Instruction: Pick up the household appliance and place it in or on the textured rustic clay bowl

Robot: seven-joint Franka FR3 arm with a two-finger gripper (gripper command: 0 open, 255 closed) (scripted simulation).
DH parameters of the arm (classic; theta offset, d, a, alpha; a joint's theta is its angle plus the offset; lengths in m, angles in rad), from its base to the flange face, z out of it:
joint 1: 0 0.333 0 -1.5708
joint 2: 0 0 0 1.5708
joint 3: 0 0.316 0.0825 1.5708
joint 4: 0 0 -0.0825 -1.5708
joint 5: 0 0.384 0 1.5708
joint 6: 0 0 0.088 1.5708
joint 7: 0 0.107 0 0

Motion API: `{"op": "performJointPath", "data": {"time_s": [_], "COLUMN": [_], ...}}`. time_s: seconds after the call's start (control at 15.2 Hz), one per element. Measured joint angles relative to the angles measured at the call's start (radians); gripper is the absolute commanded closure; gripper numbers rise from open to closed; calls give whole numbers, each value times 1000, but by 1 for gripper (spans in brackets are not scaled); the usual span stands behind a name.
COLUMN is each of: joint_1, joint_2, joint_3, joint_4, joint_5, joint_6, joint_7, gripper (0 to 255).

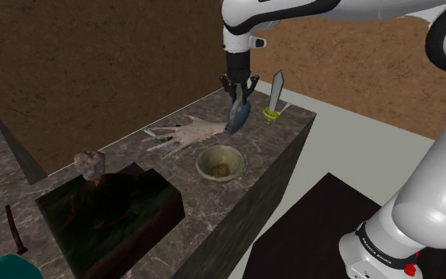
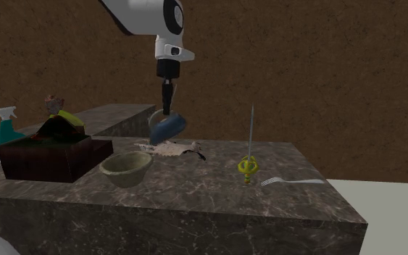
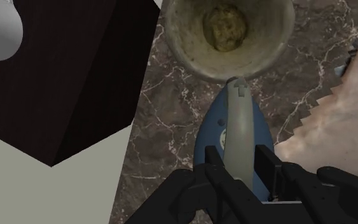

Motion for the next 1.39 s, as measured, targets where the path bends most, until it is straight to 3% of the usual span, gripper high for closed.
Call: {"op": "performJointPath", "data": {"time_s": [0.66, 1.39], "joint_1": [93, 101], "joint_2": [-146, -124], "joint_3": [87, 94], "joint_4": [-182, -299], "joint_5": [59, 57], "joint_6": [48, 186], "joint_7": [168, 177], "gripper": [255, 255]}}
